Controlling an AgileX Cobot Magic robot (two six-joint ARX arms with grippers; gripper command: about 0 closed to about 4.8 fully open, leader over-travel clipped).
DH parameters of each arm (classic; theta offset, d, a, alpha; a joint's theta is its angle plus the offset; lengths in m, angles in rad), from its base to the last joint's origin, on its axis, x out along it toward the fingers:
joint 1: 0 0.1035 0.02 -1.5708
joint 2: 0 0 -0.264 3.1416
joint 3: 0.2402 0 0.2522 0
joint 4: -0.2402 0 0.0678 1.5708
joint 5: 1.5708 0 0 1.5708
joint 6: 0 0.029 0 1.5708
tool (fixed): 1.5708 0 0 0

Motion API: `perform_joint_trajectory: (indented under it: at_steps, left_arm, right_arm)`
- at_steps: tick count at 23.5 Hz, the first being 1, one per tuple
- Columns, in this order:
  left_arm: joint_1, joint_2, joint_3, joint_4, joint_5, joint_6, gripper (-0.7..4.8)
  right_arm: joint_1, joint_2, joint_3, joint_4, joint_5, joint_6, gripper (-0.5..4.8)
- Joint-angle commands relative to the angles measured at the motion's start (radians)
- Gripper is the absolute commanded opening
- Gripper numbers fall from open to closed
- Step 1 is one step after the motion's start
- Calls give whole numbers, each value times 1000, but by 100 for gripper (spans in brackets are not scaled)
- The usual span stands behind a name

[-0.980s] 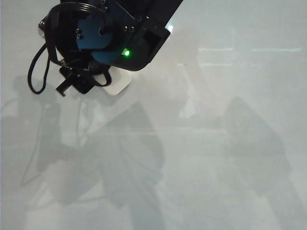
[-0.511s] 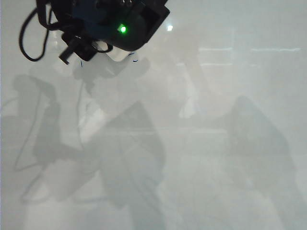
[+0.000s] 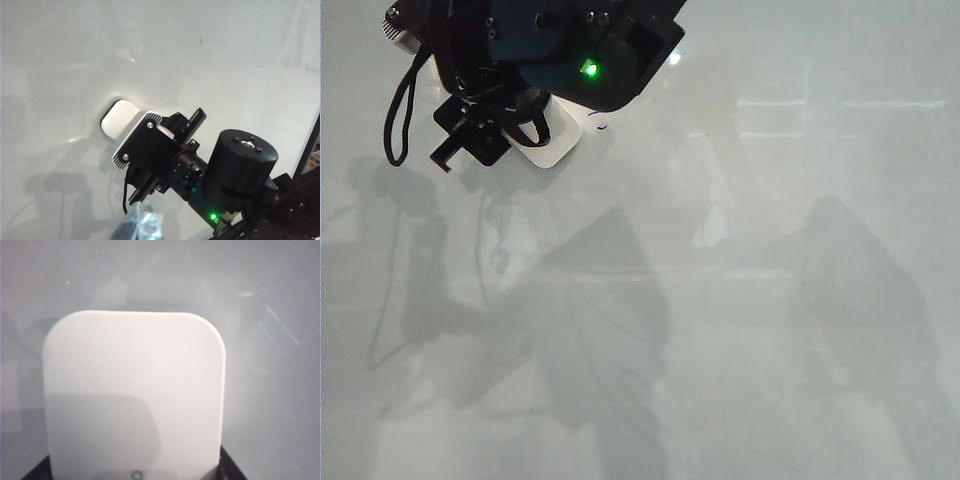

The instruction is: Grab the whiteboard eraser that is attached to the surface of the whiteboard and use it to clean the writing on the whiteboard.

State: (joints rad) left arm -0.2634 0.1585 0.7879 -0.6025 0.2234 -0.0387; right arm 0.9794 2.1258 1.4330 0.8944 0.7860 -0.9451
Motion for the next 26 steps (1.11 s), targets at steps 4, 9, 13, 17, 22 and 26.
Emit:
perform_joint_trajectory:
  at_steps: [4,9,13,17,22,26]
  left_arm:
    - [1,2,2,13,-2,1,-5]
    - [1,2,2,13,-2,1,-5]
    - [1,2,2,14,-2,1,-5]
    - [1,2,2,14,-2,0,-5]
    - [1,2,2,14,-2,0,-5]
    - [1,2,2,14,-2,0,-5]
  right_arm:
    - [8,41,4,-39,-41,37,116]
    - [18,47,4,-31,-33,32,115]
    - [18,40,4,135,32,-193,116]
    - [15,14,5,164,16,-206,116]
    - [22,16,5,-14,-106,-91,115]
    - [31,16,5,-42,-98,-69,115]
